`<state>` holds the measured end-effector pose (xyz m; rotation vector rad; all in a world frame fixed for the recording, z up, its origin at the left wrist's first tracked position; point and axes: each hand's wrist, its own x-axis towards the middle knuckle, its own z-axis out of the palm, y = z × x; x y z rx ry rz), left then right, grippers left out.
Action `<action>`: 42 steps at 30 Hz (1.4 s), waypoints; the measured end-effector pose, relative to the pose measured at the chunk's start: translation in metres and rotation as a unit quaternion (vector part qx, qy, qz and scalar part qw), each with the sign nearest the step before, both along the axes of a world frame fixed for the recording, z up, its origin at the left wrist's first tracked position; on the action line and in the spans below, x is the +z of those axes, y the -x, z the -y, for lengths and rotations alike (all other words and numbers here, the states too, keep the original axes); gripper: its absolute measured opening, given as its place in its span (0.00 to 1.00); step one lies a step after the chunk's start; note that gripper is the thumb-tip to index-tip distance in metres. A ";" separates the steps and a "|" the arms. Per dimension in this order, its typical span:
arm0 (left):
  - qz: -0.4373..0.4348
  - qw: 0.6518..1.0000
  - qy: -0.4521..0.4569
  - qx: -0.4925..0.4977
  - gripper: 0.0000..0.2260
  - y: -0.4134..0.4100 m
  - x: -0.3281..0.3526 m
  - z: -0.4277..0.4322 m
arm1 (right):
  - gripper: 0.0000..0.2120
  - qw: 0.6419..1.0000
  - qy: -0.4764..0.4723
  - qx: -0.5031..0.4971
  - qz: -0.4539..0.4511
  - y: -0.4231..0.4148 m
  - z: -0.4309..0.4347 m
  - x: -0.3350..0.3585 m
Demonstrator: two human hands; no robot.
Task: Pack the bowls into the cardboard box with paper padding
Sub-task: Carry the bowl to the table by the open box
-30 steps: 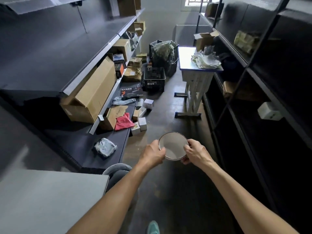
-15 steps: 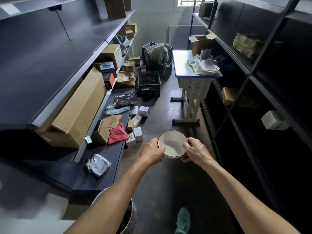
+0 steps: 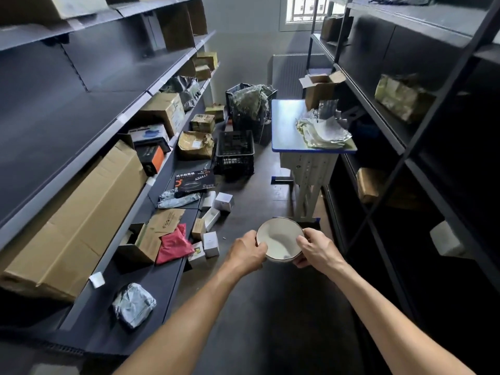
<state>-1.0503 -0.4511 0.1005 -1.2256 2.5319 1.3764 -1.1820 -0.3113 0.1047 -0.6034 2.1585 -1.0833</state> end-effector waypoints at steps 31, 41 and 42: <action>0.026 0.999 -0.001 -0.041 0.11 0.272 -0.023 0.275 | 0.10 0.998 -0.038 -0.048 0.020 0.257 0.266 -0.020; 0.056 0.998 0.004 -0.008 0.15 0.392 -0.019 0.342 | 0.11 0.998 -0.052 -0.019 0.025 0.385 0.343 -0.020; 0.058 0.998 0.006 -0.005 0.15 0.403 -0.017 0.349 | 0.11 0.998 -0.055 -0.013 0.019 0.398 0.352 -0.018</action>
